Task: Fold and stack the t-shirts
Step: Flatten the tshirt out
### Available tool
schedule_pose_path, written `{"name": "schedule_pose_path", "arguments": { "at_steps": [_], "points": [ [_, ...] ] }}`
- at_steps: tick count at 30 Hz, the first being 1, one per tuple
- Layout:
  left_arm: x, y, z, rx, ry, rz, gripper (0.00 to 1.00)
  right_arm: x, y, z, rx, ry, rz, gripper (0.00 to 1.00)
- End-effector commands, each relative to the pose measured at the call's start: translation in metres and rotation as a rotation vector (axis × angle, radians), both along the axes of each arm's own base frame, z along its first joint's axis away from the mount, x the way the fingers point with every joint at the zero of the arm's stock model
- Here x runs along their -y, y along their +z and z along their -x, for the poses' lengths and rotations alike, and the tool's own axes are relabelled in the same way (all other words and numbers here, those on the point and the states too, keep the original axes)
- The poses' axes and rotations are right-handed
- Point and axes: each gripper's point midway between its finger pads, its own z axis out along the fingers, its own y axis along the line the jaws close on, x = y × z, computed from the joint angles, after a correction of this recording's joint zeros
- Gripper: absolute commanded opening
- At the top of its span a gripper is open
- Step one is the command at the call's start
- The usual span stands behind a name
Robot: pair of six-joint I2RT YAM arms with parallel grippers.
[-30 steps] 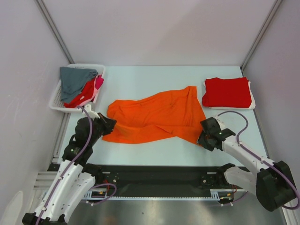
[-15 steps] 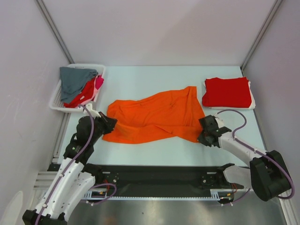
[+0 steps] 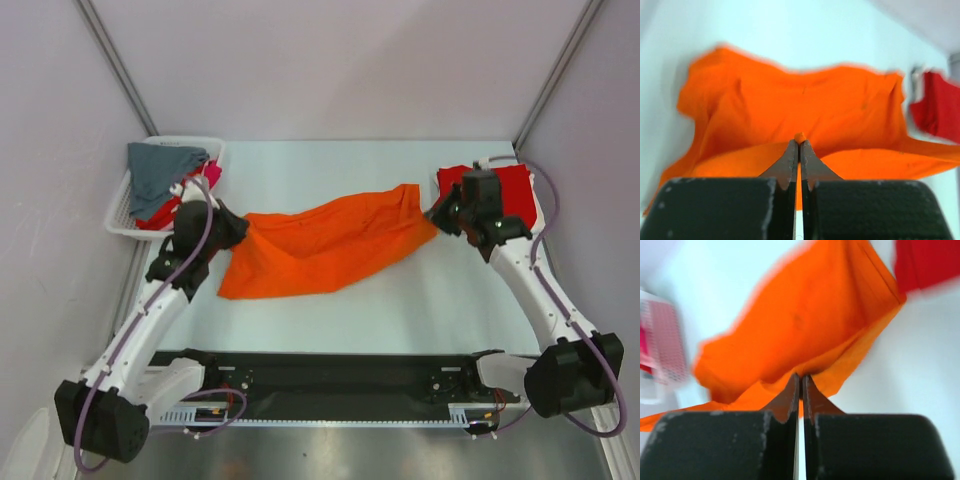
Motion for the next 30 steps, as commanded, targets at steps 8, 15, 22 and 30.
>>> {"name": "schedule_pose_path", "arguments": {
  "at_steps": [8, 15, 22, 30],
  "points": [
    [-0.053, 0.301, 0.041, 0.645, 0.153, 0.014, 0.00, 0.002, 0.240, 0.027, 0.569, 0.172, -0.044, 0.00],
    [-0.064, 0.420, 0.190, 1.119, 0.074, 0.021, 0.00, 0.001, 0.351, 0.140, 0.940, 0.254, -0.086, 0.00],
    [-0.057, 0.469, 0.253, 1.344, -0.014, 0.014, 0.00, 0.011, 0.410, 0.221, 1.159, 0.238, -0.119, 0.00],
    [-0.062, 0.491, 0.220, 1.332, 0.049, 0.021, 0.00, 0.014, 0.408, 0.195, 1.079, 0.197, -0.112, 0.00]
  ]
}}
